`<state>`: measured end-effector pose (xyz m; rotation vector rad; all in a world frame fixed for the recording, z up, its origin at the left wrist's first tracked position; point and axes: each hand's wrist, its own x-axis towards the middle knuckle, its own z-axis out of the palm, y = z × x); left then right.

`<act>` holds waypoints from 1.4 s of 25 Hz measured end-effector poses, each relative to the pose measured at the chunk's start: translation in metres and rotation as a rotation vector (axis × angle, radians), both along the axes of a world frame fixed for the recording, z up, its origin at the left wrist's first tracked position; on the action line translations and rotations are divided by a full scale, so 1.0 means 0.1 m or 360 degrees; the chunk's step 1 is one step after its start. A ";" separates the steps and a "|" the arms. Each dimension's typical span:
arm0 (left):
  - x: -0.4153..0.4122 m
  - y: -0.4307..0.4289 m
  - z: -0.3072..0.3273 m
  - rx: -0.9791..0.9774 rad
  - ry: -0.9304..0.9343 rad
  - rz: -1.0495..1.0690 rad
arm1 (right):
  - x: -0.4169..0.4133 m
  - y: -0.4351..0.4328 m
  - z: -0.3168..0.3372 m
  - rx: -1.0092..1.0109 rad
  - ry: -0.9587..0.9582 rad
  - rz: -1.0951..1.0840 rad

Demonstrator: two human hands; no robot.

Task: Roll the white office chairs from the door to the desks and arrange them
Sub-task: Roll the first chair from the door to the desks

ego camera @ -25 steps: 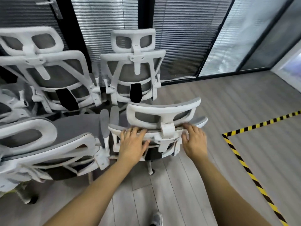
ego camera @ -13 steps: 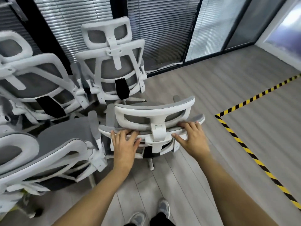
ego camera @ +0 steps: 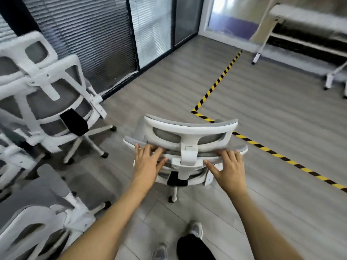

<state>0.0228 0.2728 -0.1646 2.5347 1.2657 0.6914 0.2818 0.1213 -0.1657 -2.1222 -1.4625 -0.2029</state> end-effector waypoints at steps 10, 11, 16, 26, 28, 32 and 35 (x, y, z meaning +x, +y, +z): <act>2.55 -0.62 0.07 -0.0079 -0.0074 -0.0705 | 1.77 -1.60 -0.02 0.0172 0.0253 -0.0612; 2.85 -0.71 0.08 -0.0092 -0.0100 -0.0759 | 2.01 -1.73 -0.04 0.0199 0.0275 -0.0659; 4.46 -1.14 0.16 -0.0190 -0.0185 -0.0923 | 3.30 -2.37 -0.07 0.0275 0.0304 -0.0827; 7.77 -2.10 0.06 -0.0145 -0.0146 -0.1215 | 6.04 -3.59 -0.06 0.0367 0.0147 -0.1090; 8.45 -2.31 0.02 -0.0075 -0.0173 -0.1282 | 6.62 -3.81 -0.12 0.0365 0.0099 -0.1157; 9.84 -2.78 0.06 -0.0083 -0.0199 -0.1385 | 7.80 -4.32 -0.10 0.0266 0.0097 -0.1328; 10.99 -3.15 0.13 -0.0022 -0.0201 -0.1474 | 8.75 -4.66 -0.03 0.0210 0.0113 -0.1486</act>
